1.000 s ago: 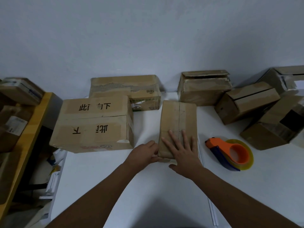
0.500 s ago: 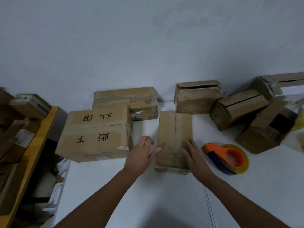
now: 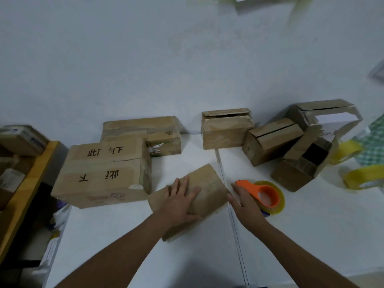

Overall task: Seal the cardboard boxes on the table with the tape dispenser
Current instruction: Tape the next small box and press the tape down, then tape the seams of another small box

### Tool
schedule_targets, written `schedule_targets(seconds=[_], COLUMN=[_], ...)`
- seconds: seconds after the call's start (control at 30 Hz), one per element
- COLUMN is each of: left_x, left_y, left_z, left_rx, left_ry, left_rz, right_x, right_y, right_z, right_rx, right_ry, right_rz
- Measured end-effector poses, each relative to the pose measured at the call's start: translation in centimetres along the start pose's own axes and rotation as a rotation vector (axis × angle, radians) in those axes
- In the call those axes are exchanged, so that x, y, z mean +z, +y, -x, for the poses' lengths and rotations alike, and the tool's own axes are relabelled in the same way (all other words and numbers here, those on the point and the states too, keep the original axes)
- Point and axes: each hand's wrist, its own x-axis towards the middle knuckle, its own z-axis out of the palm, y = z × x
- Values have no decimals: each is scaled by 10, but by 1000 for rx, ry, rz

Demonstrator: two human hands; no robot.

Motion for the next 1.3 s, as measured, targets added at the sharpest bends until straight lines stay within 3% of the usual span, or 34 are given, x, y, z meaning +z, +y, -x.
schedule_targets(seconds=[0.1,0.23,0.37,0.53,0.63,0.8,1.07,1.2,1.3], left_x=[10,29,45,49,50,44,19,10,9], left_y=[-11,-8,-17,-56,-73,-74,-30,-1,18], left_z=[30,56,78,109,113,86,6,-18,-29], left_rx=[85,148,70,-18,-62,126,282,225,208], left_ry=[58,198,153,302,369,434,333,222,152], left_rz=[-6,-11,30,-86,-72,60,124,217,261], right_x=[7,36,81,115,128,111,9,-24,-32], right_y=[-1,-16,-39,-62,-66,-37,43,67,83], right_z=[1,14,27,24,18,12,4,-17,-30], right_rx=[104,98,42,48,35,31,152,243,170], right_ry=[-84,-282,-479,-513,-454,-268,271,225,97], right_rz=[-39,-77,-24,18,6,68,299,360,314])
